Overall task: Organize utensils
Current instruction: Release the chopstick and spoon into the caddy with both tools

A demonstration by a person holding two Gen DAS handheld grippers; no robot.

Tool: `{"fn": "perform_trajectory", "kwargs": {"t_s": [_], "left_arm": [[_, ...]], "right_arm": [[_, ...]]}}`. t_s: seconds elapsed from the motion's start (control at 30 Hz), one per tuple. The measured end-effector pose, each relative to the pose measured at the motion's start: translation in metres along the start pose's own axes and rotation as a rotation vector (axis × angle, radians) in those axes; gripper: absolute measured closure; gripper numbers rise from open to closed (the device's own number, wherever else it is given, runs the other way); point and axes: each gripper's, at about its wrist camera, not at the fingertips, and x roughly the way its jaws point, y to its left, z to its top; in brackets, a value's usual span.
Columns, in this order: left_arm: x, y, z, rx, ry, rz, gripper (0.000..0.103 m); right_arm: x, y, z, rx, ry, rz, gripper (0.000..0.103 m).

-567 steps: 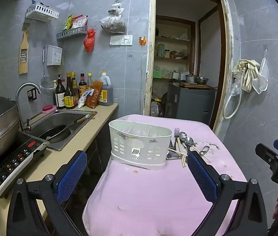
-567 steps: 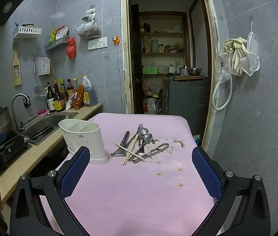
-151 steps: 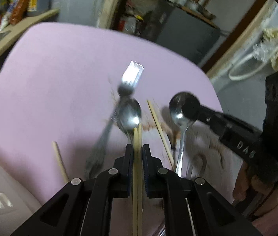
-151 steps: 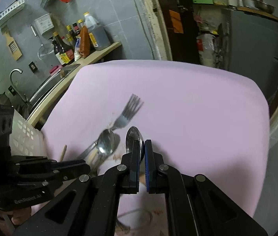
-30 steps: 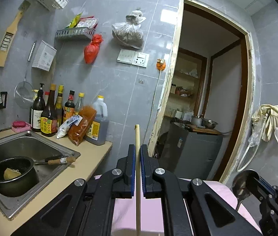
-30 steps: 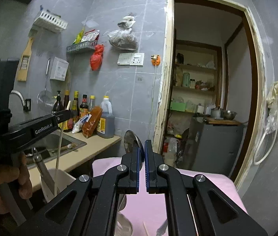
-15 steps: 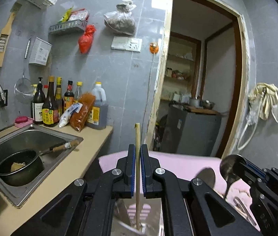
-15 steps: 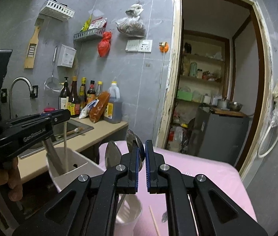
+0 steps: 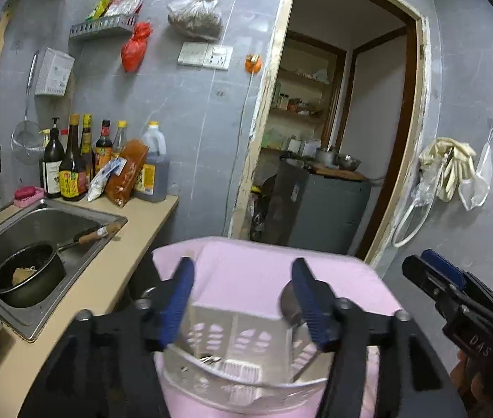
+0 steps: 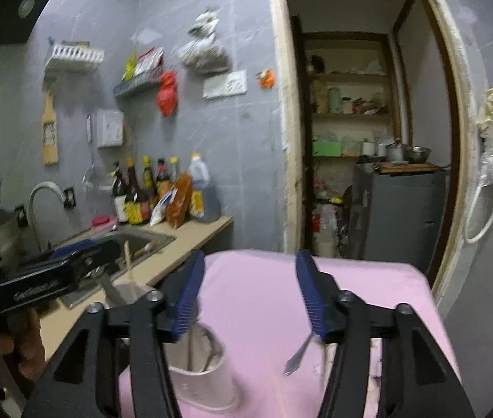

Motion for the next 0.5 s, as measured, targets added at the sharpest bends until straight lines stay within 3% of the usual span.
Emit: {"fn": "perform_trajectory", "kwargs": {"t_s": [0.07,0.13,0.2,0.3,0.5], "left_arm": [[-0.003,-0.012,0.006,0.01,-0.016,0.013,0.031],[-0.006,-0.024,0.012,0.009,-0.042,0.042,0.009],[-0.01,-0.036,0.016,0.004,-0.076,0.075,0.0],[-0.011,-0.055,0.019,0.014,-0.115,0.11,0.0],[0.001,-0.1,0.009,0.119,-0.124,0.175,0.0]], "right_arm": [[-0.007,-0.011,0.008,0.003,-0.014,-0.032,0.039],[-0.016,-0.023,0.016,0.004,-0.038,-0.081,0.019],[-0.023,-0.034,0.024,0.005,-0.058,-0.111,0.008],[-0.033,-0.05,0.029,-0.024,-0.076,-0.19,0.003],[-0.037,-0.079,0.026,-0.108,-0.051,-0.301,0.002]]}}
